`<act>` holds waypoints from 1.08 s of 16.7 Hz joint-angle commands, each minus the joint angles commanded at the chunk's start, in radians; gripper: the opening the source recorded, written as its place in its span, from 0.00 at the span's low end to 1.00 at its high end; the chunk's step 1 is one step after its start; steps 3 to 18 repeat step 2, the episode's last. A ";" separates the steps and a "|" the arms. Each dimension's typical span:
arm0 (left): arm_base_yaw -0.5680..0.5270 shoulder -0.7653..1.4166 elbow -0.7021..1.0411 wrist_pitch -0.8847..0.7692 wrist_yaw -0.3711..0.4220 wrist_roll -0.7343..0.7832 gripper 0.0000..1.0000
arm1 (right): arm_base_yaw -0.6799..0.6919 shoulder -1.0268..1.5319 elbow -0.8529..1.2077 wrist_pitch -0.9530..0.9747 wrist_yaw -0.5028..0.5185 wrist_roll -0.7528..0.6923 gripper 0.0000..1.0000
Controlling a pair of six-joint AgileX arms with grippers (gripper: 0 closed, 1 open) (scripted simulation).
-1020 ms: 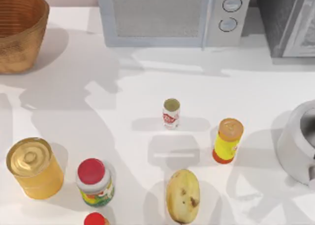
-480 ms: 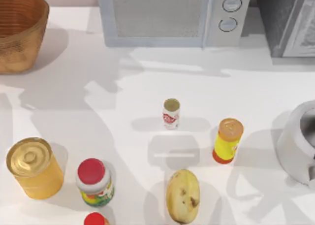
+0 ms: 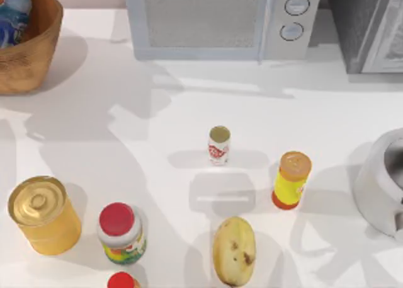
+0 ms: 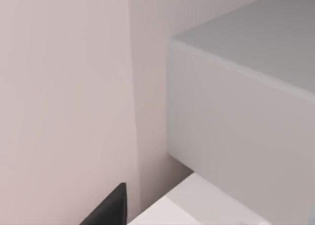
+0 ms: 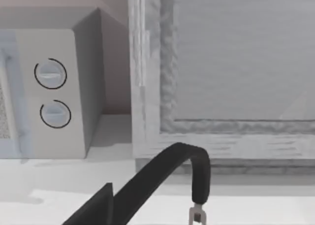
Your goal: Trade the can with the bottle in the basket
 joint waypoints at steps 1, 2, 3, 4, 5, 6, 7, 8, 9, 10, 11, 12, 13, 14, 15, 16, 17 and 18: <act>0.000 0.000 0.000 0.000 0.000 0.000 1.00 | 0.000 0.000 0.000 0.000 0.000 0.000 1.00; 0.000 0.000 0.000 0.000 0.000 0.000 1.00 | 0.000 0.000 0.000 0.000 0.000 0.000 1.00; 0.000 0.000 0.000 0.000 0.000 0.000 1.00 | 0.000 0.000 0.000 0.000 0.000 0.000 1.00; 0.000 0.000 0.000 0.000 0.000 0.000 1.00 | 0.000 0.000 0.000 0.000 0.000 0.000 1.00; 0.000 0.000 0.000 0.000 0.000 0.000 1.00 | 0.000 0.000 0.000 0.000 0.000 0.000 1.00; 0.000 0.000 0.000 0.000 0.000 0.000 1.00 | 0.000 0.000 0.000 0.000 0.000 0.000 1.00; 0.000 0.000 0.000 0.000 0.000 0.000 1.00 | 0.000 0.000 0.000 0.000 0.000 0.000 1.00; 0.000 0.000 0.000 0.000 0.000 0.000 1.00 | 0.000 0.000 0.000 0.000 0.000 0.000 1.00; 0.000 0.000 0.000 0.000 0.000 0.000 1.00 | 0.000 0.000 0.000 0.000 0.000 0.000 1.00; 0.000 0.000 0.000 0.000 0.000 0.000 1.00 | 0.000 0.000 0.000 0.000 0.000 0.000 1.00; 0.000 0.000 0.000 0.000 0.000 0.000 1.00 | 0.000 0.000 0.000 0.000 0.000 0.000 1.00; 0.000 0.000 0.000 0.000 0.000 0.000 1.00 | 0.000 0.000 0.000 0.000 0.000 0.000 1.00; 0.000 0.000 0.000 0.000 0.000 0.000 1.00 | 0.000 0.000 0.000 0.000 0.000 0.000 1.00; 0.000 0.000 0.000 0.000 0.000 0.000 1.00 | 0.000 0.000 0.000 0.000 0.000 0.000 1.00; 0.000 0.000 0.000 0.000 0.000 0.000 1.00 | 0.000 0.000 0.000 0.000 0.000 0.000 1.00; 0.000 0.000 0.000 0.000 0.000 0.000 1.00 | 0.000 0.000 0.000 0.000 0.000 0.000 1.00; 0.000 0.000 0.000 0.000 0.000 0.000 1.00 | 0.000 0.000 0.000 0.000 0.000 0.000 1.00; 0.000 0.000 0.000 0.000 0.000 0.000 1.00 | 0.000 0.000 0.000 0.000 0.000 0.000 1.00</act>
